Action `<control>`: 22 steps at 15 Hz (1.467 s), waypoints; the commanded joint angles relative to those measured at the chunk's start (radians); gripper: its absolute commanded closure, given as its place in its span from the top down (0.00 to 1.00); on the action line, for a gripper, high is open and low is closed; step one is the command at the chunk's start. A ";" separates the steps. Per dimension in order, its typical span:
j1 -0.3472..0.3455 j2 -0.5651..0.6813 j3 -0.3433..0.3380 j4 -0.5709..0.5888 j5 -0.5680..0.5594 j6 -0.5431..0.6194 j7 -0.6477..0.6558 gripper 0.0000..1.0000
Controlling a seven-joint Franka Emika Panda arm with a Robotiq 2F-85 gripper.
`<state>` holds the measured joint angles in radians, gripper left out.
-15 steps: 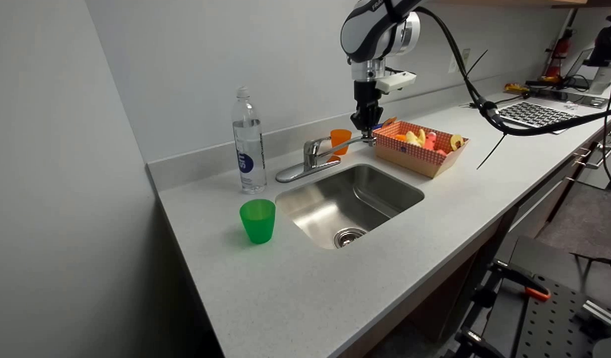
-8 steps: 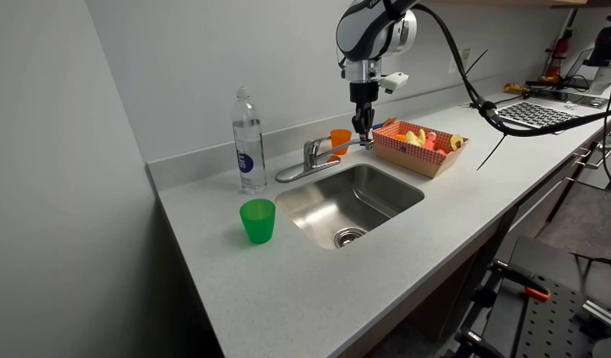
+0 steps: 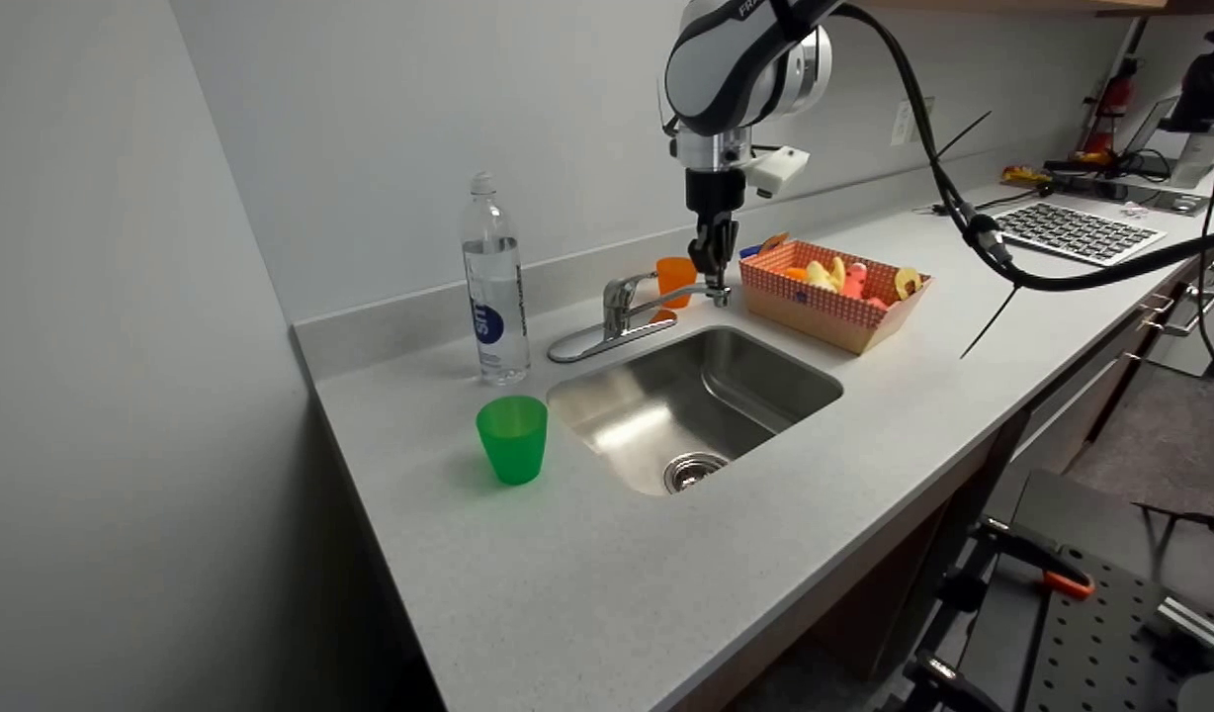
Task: Turn the faucet to the left
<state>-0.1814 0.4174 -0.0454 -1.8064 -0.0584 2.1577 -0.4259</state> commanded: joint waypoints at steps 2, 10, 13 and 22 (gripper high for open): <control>0.055 -0.058 0.003 -0.068 -0.008 0.028 0.155 0.00; 0.107 -0.035 0.010 -0.031 -0.005 0.011 0.312 0.00; 0.130 -0.019 0.005 -0.012 -0.023 0.028 0.368 0.00; 0.174 0.040 0.002 0.075 -0.046 0.021 0.504 0.00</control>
<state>-0.0356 0.4127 -0.0455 -1.8058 -0.1052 2.1672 0.0150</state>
